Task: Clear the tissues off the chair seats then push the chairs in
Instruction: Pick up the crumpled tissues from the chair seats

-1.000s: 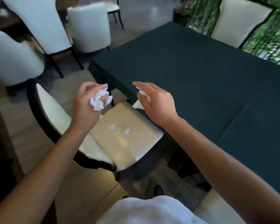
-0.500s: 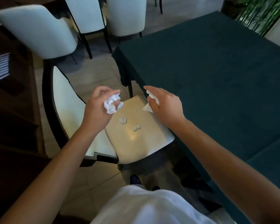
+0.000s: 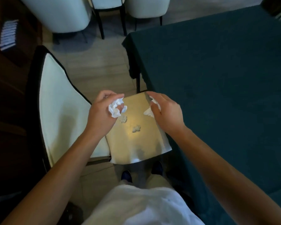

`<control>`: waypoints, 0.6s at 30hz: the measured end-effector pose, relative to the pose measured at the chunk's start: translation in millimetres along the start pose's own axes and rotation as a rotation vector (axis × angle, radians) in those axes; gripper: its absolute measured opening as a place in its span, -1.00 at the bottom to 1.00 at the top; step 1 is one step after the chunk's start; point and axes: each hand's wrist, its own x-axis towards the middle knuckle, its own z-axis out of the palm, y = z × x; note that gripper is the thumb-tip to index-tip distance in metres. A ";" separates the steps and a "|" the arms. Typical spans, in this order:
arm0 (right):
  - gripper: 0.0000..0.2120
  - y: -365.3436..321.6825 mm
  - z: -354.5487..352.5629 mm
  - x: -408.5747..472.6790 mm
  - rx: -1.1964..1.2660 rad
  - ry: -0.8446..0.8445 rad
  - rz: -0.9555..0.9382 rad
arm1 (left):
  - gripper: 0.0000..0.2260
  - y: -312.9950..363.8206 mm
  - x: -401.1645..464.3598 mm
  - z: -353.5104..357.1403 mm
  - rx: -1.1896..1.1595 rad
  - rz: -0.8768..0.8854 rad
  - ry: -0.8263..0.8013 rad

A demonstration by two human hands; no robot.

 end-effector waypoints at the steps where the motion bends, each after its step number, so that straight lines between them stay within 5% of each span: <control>1: -0.63 7.2 3.2 6.9 0.002 -0.012 -0.023 | -0.76 -4.6 3.2 5.0 0.017 -0.035 0.017; 8: -0.66 45.1 27.7 37.4 0.098 -0.122 0.004 | -0.76 -38.1 -1.8 45.3 0.044 -0.280 0.045; 18: -0.65 105.7 133.2 26.6 0.039 -0.246 0.137 | -0.69 -127.0 19.5 128.0 0.150 -0.387 -0.099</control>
